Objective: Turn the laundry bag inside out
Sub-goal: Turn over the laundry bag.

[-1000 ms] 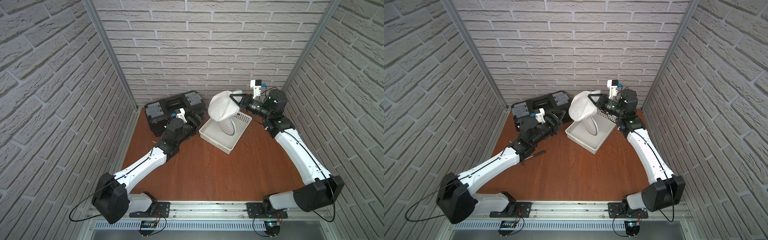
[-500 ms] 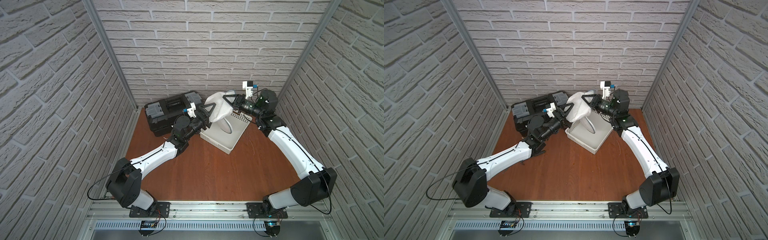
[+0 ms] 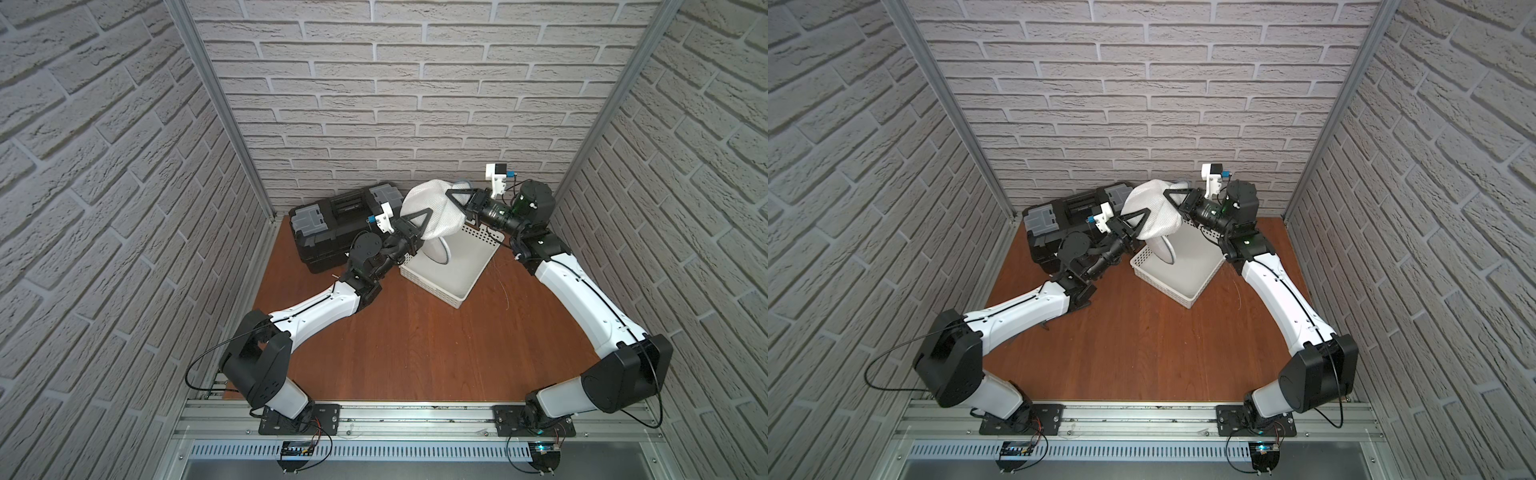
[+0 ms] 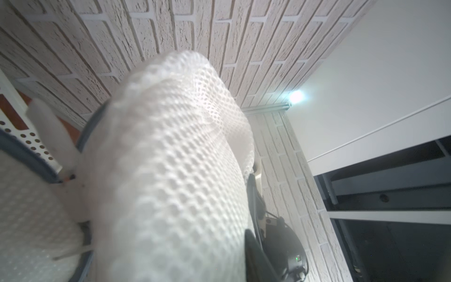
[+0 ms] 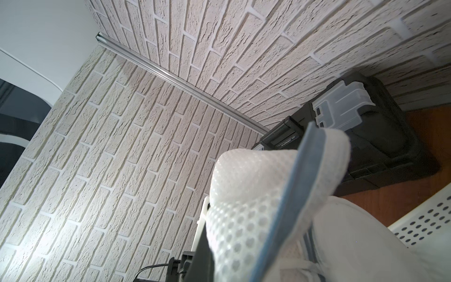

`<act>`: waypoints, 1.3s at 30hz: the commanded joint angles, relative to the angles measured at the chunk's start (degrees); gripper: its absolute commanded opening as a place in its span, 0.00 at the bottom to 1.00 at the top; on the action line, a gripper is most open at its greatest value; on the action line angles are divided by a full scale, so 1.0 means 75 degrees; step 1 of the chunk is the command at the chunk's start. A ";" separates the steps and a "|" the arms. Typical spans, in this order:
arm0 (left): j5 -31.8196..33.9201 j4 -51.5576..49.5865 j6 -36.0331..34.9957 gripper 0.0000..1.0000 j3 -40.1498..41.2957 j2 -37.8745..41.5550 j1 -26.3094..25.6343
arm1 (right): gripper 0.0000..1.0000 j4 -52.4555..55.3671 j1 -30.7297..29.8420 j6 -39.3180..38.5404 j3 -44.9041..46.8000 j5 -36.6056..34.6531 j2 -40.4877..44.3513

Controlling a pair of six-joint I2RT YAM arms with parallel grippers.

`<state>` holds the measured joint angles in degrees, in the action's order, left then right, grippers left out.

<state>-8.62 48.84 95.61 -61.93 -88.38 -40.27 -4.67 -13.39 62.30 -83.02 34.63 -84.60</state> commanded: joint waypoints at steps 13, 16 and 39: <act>-0.0713 -0.0267 -0.1298 0.00 -0.0092 0.0379 0.0202 | 0.74 0.3463 0.1333 -0.1280 -0.0472 0.0553 0.0884; -0.1044 -0.0341 -0.1491 0.00 -0.0210 0.0365 0.0225 | 0.75 0.3746 0.1414 -0.1366 -0.0555 0.0630 0.0935; -0.1308 -0.0306 -0.1545 0.00 -0.0237 0.0372 0.0252 | 0.03 0.3809 0.1397 -0.1198 -0.0506 0.1112 0.0528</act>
<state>-17.45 43.18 85.08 -62.63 -87.48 -38.63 25.26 -3.01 54.24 -87.39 43.75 -81.36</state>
